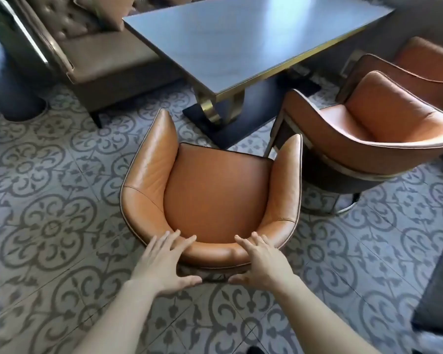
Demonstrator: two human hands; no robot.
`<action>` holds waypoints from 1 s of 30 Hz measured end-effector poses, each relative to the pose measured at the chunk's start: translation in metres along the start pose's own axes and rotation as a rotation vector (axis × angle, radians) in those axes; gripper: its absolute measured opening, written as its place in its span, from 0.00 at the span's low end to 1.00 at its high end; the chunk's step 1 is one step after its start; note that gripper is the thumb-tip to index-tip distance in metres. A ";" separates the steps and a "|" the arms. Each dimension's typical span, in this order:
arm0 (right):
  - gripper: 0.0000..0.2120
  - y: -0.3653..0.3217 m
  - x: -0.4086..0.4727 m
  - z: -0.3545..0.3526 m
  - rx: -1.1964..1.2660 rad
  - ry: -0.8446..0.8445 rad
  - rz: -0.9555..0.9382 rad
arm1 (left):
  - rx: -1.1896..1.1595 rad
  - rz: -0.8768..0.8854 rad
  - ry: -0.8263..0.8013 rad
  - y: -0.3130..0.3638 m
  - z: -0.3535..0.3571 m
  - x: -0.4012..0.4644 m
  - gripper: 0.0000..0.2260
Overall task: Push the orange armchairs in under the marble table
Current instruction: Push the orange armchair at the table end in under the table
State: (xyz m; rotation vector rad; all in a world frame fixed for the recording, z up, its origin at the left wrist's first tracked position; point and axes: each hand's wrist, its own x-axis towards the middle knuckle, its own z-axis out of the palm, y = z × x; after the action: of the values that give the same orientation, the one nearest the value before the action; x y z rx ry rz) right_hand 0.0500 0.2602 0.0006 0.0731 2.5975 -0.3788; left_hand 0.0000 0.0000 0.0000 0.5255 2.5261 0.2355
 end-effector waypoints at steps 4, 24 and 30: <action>0.46 -0.002 0.006 0.015 0.026 0.022 0.012 | 0.002 0.054 0.064 -0.008 0.010 0.004 0.38; 0.27 0.005 0.022 0.032 0.013 0.119 -0.018 | 0.025 0.074 0.287 -0.025 0.013 0.027 0.27; 0.26 0.009 0.039 0.022 0.131 0.161 0.002 | -0.019 0.044 0.310 -0.018 0.001 0.039 0.25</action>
State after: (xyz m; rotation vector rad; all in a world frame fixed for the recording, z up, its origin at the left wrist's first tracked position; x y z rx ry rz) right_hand 0.0271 0.2621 -0.0391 0.1574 2.7274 -0.5628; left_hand -0.0360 -0.0004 -0.0244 0.5754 2.8094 0.3834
